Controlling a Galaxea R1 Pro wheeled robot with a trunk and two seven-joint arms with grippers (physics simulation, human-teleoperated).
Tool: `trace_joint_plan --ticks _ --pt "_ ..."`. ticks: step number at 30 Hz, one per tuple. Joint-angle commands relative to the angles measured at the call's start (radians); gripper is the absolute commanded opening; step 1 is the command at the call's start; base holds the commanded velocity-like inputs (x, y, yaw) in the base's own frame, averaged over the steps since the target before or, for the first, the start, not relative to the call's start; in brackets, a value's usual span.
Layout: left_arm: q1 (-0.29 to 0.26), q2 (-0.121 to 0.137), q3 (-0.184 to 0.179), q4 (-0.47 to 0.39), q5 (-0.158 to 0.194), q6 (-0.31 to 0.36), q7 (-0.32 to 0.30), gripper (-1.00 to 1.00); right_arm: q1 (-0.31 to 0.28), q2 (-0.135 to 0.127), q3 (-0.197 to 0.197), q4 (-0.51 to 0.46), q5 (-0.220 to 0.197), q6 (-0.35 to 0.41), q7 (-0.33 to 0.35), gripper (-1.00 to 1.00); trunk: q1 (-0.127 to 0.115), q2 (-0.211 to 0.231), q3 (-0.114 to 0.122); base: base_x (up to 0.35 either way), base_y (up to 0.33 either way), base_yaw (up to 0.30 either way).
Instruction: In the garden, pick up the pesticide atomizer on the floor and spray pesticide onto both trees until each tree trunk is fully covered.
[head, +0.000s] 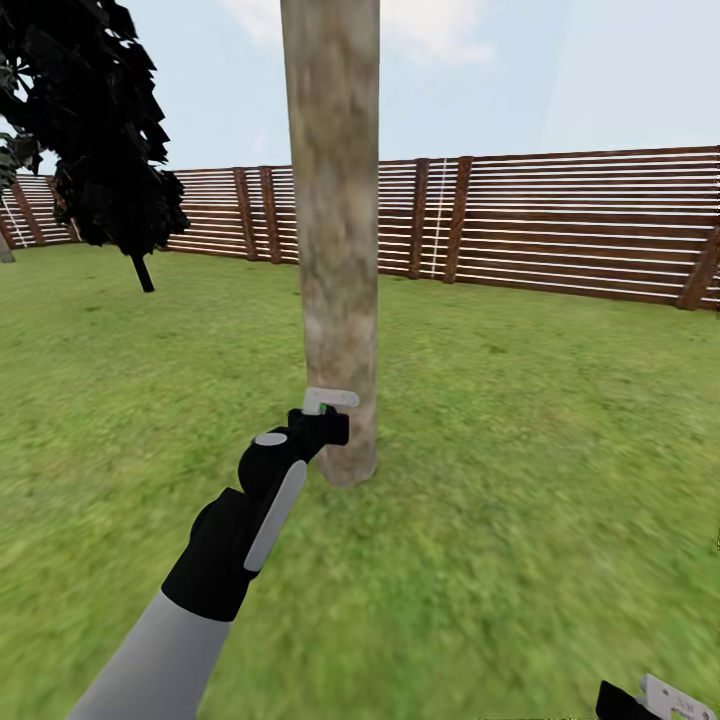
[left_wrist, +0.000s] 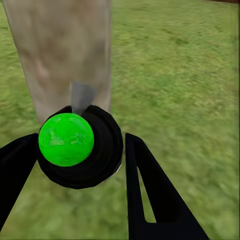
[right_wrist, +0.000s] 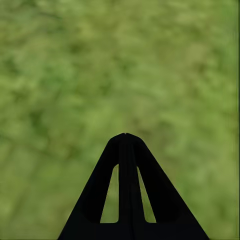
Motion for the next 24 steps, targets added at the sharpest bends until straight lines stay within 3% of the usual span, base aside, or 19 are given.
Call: trace_joint_plan --ticks 1,24 --pt "-0.001 0.0 -0.001 -0.001 0.009 0.003 0.009 -1.0 0.0 0.0 0.001 -0.002 -0.01 0.005 -0.005 -1.0 0.0 0.0 -0.001 0.014 0.007 -0.152" --pt "-0.001 0.0 -0.002 0.0 0.006 -0.001 0.012 -1.0 0.0 0.001 0.002 -0.002 -0.01 0.005 -0.005 -1.0 0.0 0.0 -0.001 0.055 0.019 -0.045"
